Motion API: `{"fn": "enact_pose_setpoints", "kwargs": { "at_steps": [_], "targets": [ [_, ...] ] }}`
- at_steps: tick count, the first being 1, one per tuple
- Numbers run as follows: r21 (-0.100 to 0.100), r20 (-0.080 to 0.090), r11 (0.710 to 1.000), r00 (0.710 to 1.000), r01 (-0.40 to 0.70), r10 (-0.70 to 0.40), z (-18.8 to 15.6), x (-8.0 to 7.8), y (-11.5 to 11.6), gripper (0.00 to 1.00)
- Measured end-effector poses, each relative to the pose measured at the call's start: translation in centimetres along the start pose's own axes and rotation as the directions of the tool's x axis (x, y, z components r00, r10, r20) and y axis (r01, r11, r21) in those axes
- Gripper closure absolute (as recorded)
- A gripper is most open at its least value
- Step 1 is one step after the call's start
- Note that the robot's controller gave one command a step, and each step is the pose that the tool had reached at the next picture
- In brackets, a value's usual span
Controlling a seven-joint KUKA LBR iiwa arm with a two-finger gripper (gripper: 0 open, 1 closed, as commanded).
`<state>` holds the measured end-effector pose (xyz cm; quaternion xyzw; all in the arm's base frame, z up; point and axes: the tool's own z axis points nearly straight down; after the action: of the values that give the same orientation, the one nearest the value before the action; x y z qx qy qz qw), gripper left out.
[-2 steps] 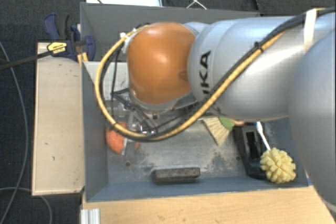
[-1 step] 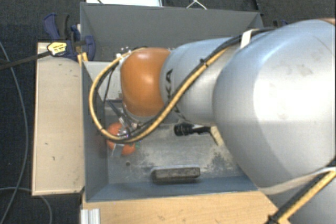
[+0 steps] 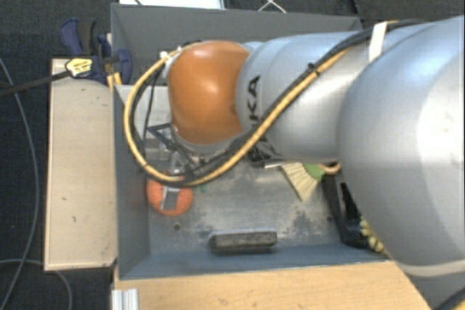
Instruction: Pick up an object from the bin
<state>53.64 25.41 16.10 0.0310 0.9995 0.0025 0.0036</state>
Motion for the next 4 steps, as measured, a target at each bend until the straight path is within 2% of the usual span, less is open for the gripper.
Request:
{"fn": "enact_pose_setpoints", "kwargs": {
  "at_steps": [1, 2, 3, 4],
  "targets": [
    [0.010, -0.014, 0.992, 0.992, -0.123, 0.123, 6.1, -0.5, 0.0, 0.00],
    [-0.001, 0.001, 1.000, 1.000, -0.007, 0.007, 9.0, -0.2, -0.4, 0.00],
    [0.004, -0.004, 0.982, 0.982, -0.187, 0.187, 9.0, -1.6, -0.2, 1.00],
    [0.004, -0.004, 0.982, 0.982, -0.188, 0.188, 9.0, -1.6, -0.2, 1.00]
  ]
}}
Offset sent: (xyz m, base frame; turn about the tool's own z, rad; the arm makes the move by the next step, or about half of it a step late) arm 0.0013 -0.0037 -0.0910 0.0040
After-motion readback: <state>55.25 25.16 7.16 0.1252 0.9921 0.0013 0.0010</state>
